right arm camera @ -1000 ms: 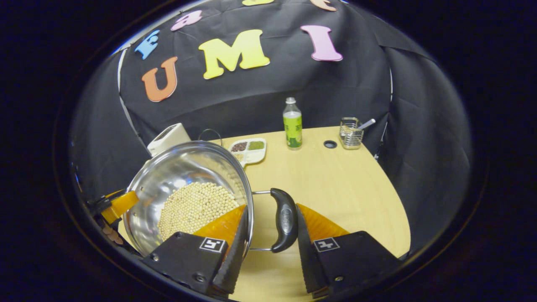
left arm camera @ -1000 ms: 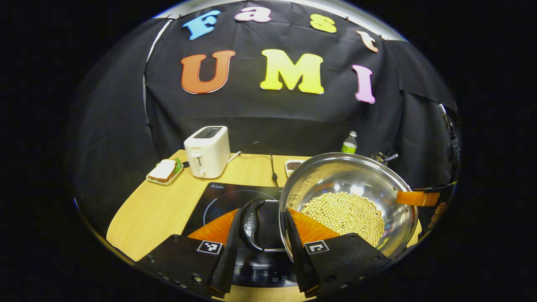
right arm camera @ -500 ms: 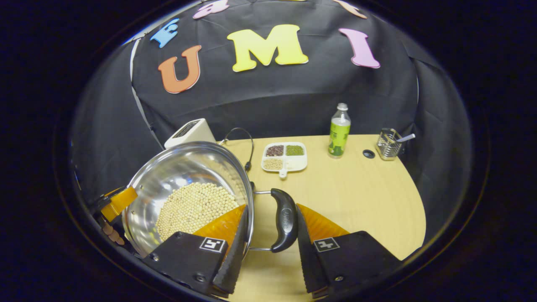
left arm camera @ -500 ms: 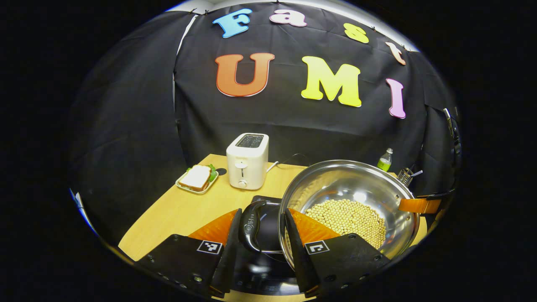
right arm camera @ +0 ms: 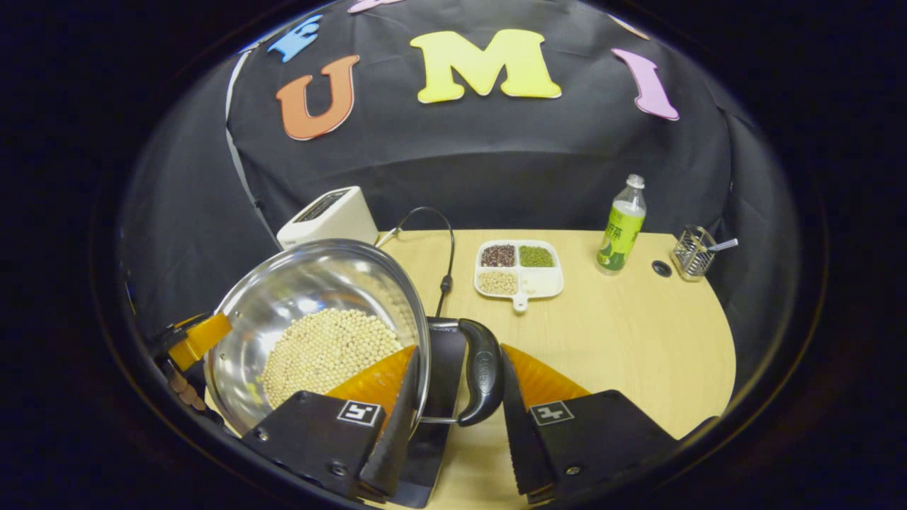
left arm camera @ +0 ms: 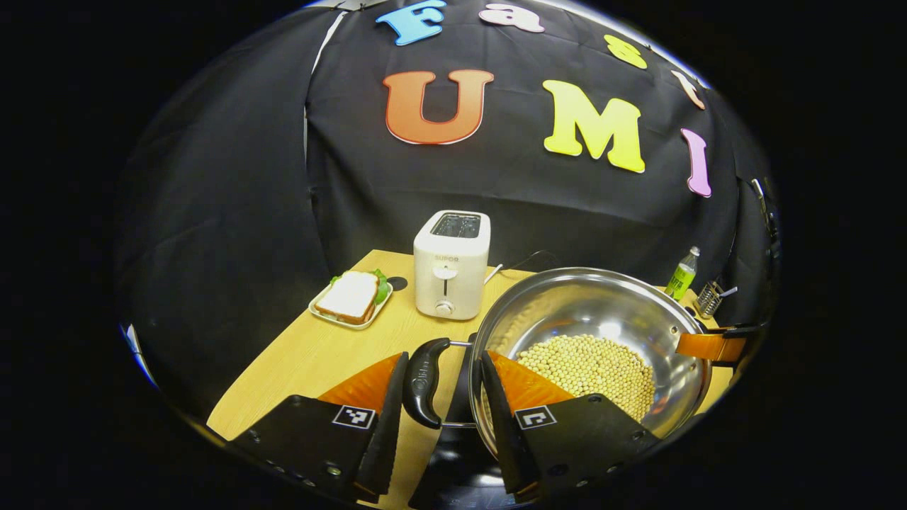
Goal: First push the handle of the pot to place it horizontally, then grasp the pot with both hands and set it on the induction cooktop.
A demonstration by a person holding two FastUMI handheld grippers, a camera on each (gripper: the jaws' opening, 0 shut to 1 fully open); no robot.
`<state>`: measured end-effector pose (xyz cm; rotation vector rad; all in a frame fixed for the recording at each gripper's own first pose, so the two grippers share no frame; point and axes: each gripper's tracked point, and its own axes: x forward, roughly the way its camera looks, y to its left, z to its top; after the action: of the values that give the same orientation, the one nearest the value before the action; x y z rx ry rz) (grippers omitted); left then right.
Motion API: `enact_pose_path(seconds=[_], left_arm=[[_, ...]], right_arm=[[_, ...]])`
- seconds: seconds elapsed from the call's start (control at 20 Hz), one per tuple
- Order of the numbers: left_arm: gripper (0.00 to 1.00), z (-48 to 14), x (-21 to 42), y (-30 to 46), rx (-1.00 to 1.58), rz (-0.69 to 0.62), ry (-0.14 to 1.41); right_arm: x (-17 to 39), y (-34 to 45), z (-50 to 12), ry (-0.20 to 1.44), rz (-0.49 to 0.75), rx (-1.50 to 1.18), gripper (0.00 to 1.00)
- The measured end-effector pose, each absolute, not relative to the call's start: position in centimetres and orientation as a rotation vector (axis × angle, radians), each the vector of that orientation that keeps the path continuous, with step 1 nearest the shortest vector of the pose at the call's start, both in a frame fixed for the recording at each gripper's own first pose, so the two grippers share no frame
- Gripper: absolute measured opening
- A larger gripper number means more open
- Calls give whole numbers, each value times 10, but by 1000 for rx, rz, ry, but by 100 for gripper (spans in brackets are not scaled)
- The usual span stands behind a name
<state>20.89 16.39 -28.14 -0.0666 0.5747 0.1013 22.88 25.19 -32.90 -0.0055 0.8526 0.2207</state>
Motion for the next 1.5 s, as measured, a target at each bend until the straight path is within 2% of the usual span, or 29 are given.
enact_pose_path(seconds=[0.5, 1.05, 1.25, 1.3, 1.35, 1.4, 1.45, 1.5], left_arm=[[57, -324, 216, 162, -70, 93, 637], [57, -322, 214, 165, -82, 68, 621], [59, -312, 216, 168, -115, 57, 576], [61, -305, 219, 172, -116, 63, 544], [63, -298, 216, 177, -113, 68, 519], [74, -292, 213, 179, -112, 68, 505], [67, -284, 209, 179, -114, 71, 489], [88, -278, 208, 177, -115, 67, 475]], right_arm=[[233, 250, -379, 895, 199, 21, 62], [234, 249, -374, 820, 186, 85, 65], [239, 248, -357, 737, 210, 120, 67], [241, 244, -350, 708, 209, 117, 66], [241, 241, -342, 676, 209, 115, 70], [240, 238, -335, 660, 210, 108, 75], [236, 237, -330, 650, 219, 105, 79], [232, 236, -324, 641, 225, 105, 84]])
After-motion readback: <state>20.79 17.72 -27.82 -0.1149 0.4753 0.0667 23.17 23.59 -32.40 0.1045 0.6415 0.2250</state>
